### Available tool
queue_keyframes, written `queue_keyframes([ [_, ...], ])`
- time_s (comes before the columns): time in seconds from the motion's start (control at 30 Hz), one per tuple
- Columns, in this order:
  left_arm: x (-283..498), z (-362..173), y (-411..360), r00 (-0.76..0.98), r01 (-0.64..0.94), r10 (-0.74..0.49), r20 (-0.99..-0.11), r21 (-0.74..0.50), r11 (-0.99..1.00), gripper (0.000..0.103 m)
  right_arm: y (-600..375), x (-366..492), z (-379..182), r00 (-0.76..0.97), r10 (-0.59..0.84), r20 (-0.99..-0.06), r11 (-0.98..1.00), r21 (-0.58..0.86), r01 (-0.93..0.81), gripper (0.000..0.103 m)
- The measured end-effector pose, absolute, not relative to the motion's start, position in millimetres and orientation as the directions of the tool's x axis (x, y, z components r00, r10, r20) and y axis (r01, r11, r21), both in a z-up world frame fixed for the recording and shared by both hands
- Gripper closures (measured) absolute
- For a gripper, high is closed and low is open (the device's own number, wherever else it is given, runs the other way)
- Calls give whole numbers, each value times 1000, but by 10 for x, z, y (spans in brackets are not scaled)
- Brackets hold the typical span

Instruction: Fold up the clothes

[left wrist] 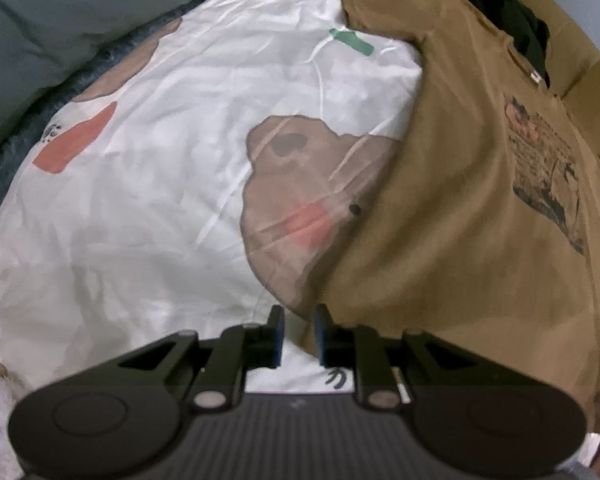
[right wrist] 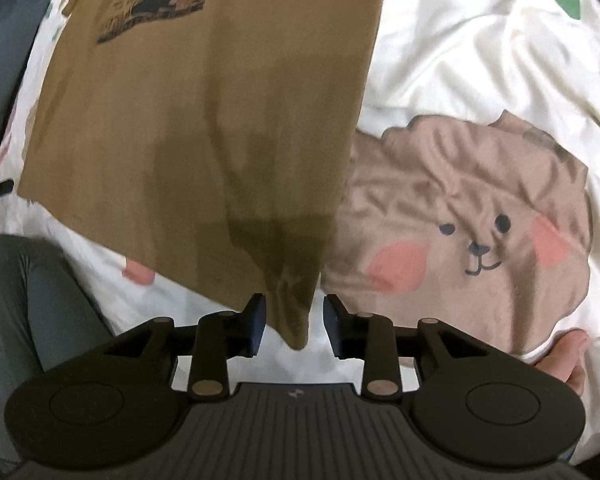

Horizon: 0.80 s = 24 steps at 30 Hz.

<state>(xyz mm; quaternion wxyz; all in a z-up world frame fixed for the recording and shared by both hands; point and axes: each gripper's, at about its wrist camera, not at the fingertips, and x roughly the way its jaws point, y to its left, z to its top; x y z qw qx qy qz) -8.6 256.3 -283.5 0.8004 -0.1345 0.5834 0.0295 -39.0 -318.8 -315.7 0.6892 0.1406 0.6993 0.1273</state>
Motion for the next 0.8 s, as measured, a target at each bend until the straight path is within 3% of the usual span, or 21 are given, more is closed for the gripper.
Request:
queue_keyframes([
  [0.07,-84,-2867,2533,311,-193,-116,-943,-183,964,79,-3199,-399,-3175,-7,367,-930,930,367,23,67],
  [0.23,-73,-3037,2457,297,-187,-129,-946,-190,964,78,-3149,-457,-3280,-16,375,-927,926,374,44,67],
  [0.3,-74,-3073,2450,296,-188,-126,-947,-186,964,81,-3072,-483,-3326,-16,384,-923,923,384,39,67],
  [0.37,-76,-3135,2438,293,-186,-140,-946,-200,962,95,-3031,-489,-3318,-10,377,-926,926,376,12,68],
  [0.43,-75,-3125,2429,295,-178,-134,-946,-192,965,98,-3022,-481,-3298,1,357,-934,934,357,-9,83],
  [0.47,-72,-3103,2438,295,-178,-138,-946,-197,964,98,-3021,-473,-3299,-3,358,-934,934,358,-15,96],
  [0.8,-61,-2739,2639,337,-202,-182,-924,-259,944,98,-3366,-279,-2995,-24,430,-903,903,430,-10,97],
])
